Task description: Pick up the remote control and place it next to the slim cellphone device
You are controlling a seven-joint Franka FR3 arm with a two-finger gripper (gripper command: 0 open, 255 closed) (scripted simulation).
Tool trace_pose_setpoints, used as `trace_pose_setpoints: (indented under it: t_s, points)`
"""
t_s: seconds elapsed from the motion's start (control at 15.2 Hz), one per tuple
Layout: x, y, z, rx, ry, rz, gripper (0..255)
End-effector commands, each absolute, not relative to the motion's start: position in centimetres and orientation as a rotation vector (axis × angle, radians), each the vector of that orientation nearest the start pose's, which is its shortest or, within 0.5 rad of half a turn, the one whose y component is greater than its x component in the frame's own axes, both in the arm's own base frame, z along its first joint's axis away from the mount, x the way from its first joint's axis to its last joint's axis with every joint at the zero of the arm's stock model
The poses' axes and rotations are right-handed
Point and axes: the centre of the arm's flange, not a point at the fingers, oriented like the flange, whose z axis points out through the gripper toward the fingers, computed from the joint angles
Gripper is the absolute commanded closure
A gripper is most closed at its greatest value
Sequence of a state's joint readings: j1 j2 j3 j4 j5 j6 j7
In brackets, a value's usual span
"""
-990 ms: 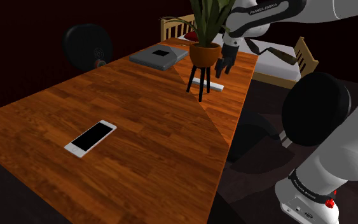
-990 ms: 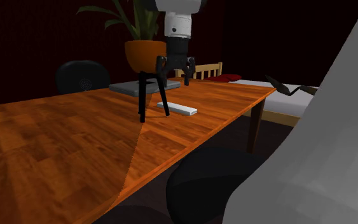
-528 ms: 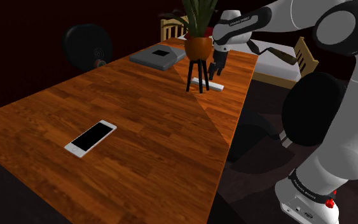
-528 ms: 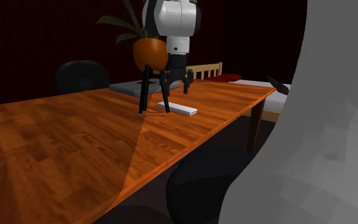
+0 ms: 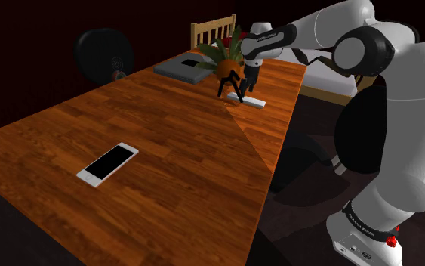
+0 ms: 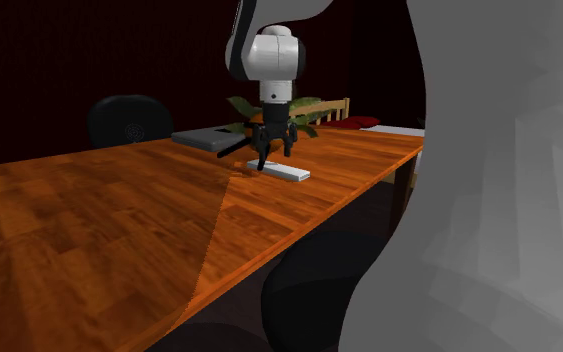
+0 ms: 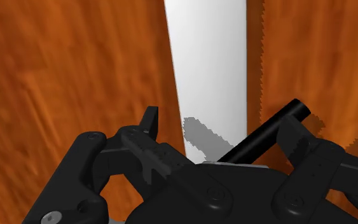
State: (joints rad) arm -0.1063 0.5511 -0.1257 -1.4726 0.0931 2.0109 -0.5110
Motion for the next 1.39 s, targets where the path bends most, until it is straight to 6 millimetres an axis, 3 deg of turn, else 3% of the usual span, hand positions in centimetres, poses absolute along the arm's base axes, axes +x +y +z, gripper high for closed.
trace_pose_setpoints:
  t_s: [0.0, 0.26, 0.73, 0.79, 1.12, 1.19, 1.32]
  points:
    - [69.0, -14.3, 34.5, -3.096, -0.401, 0.006, 0]
    - [69.0, -14.3, 32.6, -3.096, -0.401, 0.006, 0]
    - [69.0, -14.3, 32.6, -3.096, -0.401, 0.006, 0]
    - [69.1, -14.3, 33.1, -3.096, -0.400, 0.005, 255]
    - [68.4, -13.9, 31.6, -3.097, -0.399, 0.006, 255]
    - [68.9, -14.8, 30.3, -3.097, -0.400, 0.006, 255]
    - [70.0, -14.3, 30.1, -3.096, -0.400, 0.006, 255]
